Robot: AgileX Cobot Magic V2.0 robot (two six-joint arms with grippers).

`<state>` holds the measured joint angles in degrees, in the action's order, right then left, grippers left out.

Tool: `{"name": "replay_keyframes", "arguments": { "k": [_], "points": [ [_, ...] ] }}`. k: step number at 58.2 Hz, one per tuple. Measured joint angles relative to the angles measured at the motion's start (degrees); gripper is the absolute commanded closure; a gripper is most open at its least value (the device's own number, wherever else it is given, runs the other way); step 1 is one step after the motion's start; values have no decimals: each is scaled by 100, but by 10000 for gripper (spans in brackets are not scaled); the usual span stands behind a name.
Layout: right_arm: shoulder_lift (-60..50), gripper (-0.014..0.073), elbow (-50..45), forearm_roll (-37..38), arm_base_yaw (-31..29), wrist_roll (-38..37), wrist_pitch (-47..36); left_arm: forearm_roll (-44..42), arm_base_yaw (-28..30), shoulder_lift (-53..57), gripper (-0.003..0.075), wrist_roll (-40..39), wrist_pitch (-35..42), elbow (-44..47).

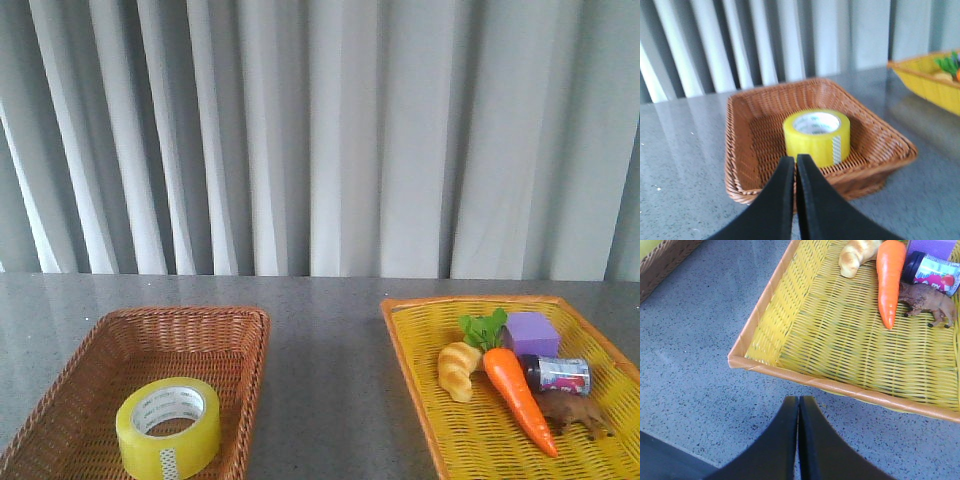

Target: Transfer tape with both arms

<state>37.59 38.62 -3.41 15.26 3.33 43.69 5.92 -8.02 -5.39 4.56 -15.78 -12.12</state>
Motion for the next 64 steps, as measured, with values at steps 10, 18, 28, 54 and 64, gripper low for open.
{"name": "replay_keyframes", "arguments": {
  "k": [10, 18, 28, 54, 64],
  "points": [
    [0, 601, 0, 0, 0, 0, 0, -295, 225, 580, 727, -530, 433, 782],
    [0, 601, 0, 0, 0, 0, 0, -304, 407, 602, 727, -595, 876, 1271],
    [0, 601, 0, 0, 0, 0, 0, -304, 439, 602, 727, -636, 1052, 1352],
    [0, 601, 0, 0, 0, 0, 4, -307, 439, 602, 727, -647, 1047, 1352],
    [0, 601, 0, 0, 0, 0, 4, -311, 439, 602, 727, -647, 1047, 1352]
  ]
}}
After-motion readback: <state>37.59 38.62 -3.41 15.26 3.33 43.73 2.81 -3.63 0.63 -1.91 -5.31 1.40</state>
